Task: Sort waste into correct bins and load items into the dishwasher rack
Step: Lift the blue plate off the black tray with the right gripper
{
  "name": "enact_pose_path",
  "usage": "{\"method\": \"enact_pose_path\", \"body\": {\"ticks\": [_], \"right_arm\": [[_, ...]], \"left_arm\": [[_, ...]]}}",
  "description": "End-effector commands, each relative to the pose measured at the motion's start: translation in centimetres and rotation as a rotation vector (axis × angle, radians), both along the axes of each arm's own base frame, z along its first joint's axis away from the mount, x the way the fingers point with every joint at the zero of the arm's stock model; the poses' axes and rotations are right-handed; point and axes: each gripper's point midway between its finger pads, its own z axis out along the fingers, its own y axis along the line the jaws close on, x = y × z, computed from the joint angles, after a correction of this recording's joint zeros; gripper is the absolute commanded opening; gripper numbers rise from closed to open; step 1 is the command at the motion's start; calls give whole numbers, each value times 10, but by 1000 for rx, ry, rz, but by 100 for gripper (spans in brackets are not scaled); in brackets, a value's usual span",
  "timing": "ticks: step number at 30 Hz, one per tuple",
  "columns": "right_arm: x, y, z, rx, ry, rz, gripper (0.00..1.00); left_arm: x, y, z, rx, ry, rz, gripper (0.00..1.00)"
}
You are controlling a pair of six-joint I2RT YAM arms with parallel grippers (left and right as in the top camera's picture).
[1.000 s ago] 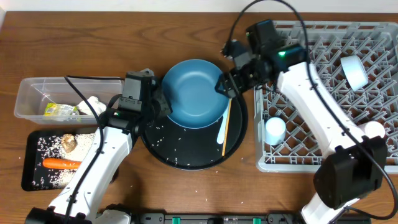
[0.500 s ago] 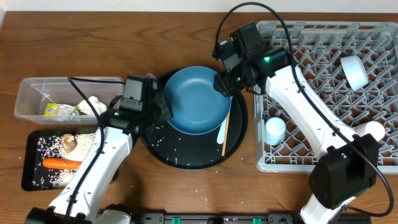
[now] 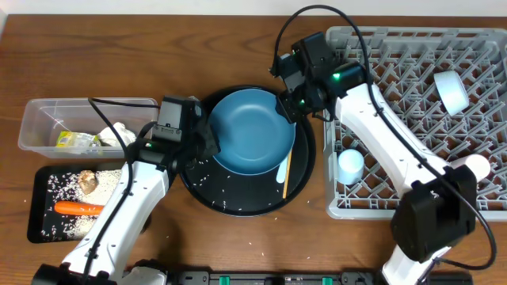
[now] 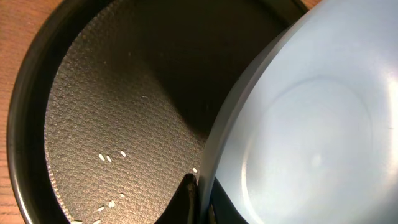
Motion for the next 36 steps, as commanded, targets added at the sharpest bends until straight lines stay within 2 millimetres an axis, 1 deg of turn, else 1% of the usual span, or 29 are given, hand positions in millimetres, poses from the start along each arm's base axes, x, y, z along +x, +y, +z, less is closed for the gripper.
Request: {"method": "enact_pose_path", "body": {"ticks": [1, 3, 7, 10, 13, 14, 16, 19, 21, 25, 29, 36], "right_arm": [[-4, 3, -14, -13, 33, -6, 21], [-3, 4, -13, -11, 28, -6, 17], [-2, 4, -13, -8, 22, -5, 13], [-2, 4, -12, -7, 23, -6, 1], [1, 5, -11, -1, 11, -6, 1], [2, 6, -10, 2, 5, -6, 3], [4, 7, -10, 5, -2, -6, 13], [6, 8, -8, 11, -12, -6, 17], [7, 9, -7, 18, -18, -4, 18], [9, 9, -6, 20, -24, -6, 13], [9, 10, -5, 22, -25, -8, 3], [12, 11, 0, 32, -42, -8, 1]], "left_arm": [[-2, -4, 12, -17, -36, -27, 6], [-2, -4, 12, -14, -40, -33, 6], [-3, -3, 12, -10, -39, -39, 6], [-3, -3, 11, -9, -37, -39, 6], [-4, -3, 11, -8, -33, -39, 6], [-4, -3, 11, -8, -31, -39, 6], [-6, -3, 10, -6, -24, -39, 6], [-7, -2, 9, -5, -19, -39, 6], [-7, -2, 9, -2, -19, -43, 6], [-8, -2, 8, 5, -19, -54, 6], [-8, -2, 8, 5, -19, -54, 6], [-9, 1, 6, 21, -12, -50, 6]]}}
